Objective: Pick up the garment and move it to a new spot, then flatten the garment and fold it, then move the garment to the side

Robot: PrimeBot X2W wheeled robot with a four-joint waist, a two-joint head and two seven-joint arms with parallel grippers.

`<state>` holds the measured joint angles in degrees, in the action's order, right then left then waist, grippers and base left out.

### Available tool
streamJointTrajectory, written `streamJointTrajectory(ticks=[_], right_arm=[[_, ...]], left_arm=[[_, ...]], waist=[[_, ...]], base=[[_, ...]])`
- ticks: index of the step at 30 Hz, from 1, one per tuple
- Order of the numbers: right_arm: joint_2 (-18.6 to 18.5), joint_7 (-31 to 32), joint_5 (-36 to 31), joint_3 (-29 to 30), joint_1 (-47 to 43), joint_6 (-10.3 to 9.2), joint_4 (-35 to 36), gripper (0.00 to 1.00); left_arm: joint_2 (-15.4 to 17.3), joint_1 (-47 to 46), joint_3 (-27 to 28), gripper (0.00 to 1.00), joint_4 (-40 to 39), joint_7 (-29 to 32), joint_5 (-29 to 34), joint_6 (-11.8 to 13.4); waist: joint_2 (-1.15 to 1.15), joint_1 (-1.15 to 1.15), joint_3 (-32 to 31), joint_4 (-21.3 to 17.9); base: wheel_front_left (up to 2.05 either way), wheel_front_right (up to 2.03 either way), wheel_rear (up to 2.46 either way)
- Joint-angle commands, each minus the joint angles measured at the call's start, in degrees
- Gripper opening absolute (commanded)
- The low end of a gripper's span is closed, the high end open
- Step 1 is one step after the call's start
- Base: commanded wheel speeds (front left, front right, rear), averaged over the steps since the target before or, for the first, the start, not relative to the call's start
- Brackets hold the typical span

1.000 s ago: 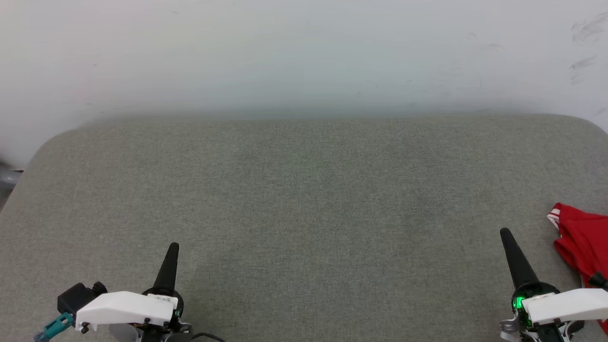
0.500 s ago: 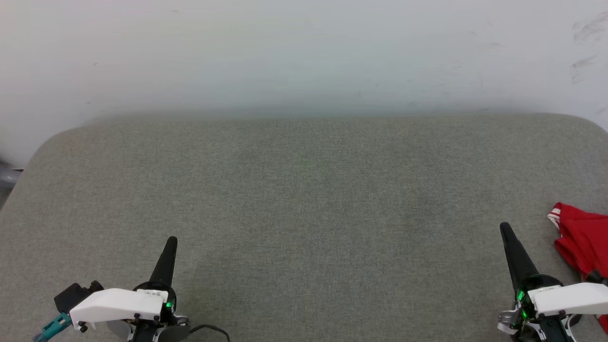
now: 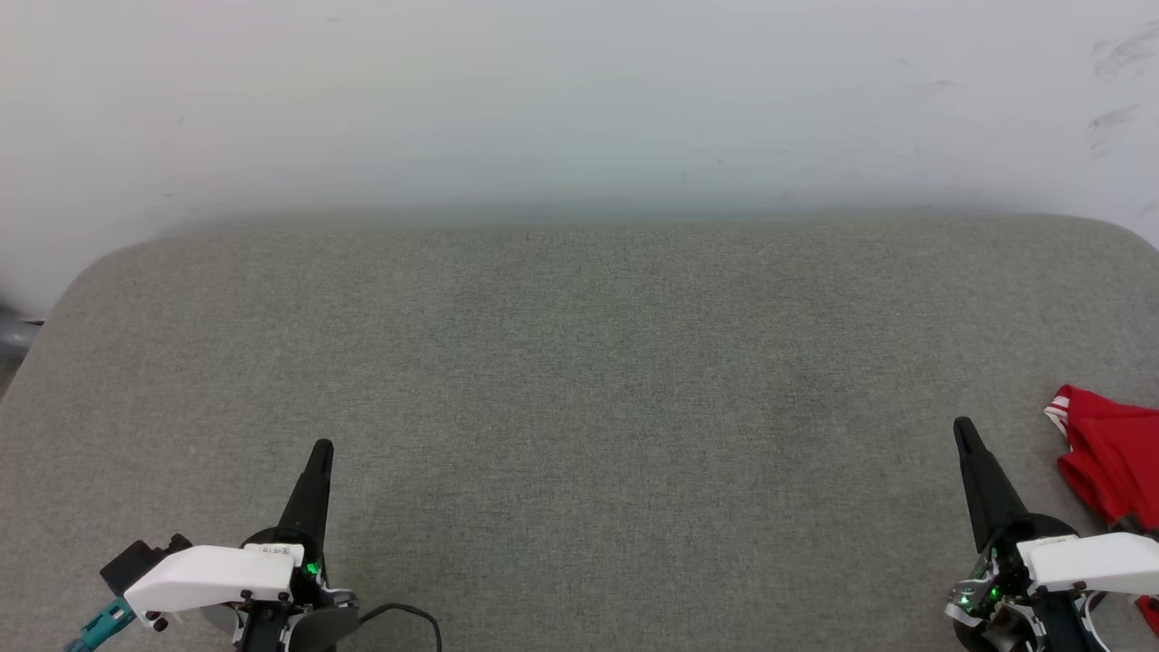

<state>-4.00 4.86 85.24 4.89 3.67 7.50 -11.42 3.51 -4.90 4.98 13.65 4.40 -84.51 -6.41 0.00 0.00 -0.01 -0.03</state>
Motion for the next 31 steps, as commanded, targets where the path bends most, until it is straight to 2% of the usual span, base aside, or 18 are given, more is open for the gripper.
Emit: streamJointTrajectory(ticks=[1,18,31], right_arm=[[-0.1,0.1,1.2,0.0,1.3,-0.01,-0.3,0.00],[0.1,0.6,8.6,0.2,2.9,-0.02,-2.8,0.00],[0.3,0.7,8.1,0.5,2.9,-0.02,-2.8,0.00]], left_arm=[[0.0,-0.9,0.4,0.00,0.0,0.4,-1.0,-0.4],[-0.8,-1.6,1.8,0.00,0.5,2.4,-8.1,-1.3],[-0.7,-1.6,1.7,0.00,0.5,2.3,-7.9,-1.2]], waist=[[0.00,0.00,0.0,0.0],[0.00,0.00,0.2,0.0],[0.00,0.00,0.2,0.0]], base=[[0.00,0.00,0.00],[0.00,0.00,0.00],[0.00,0.00,0.00]])
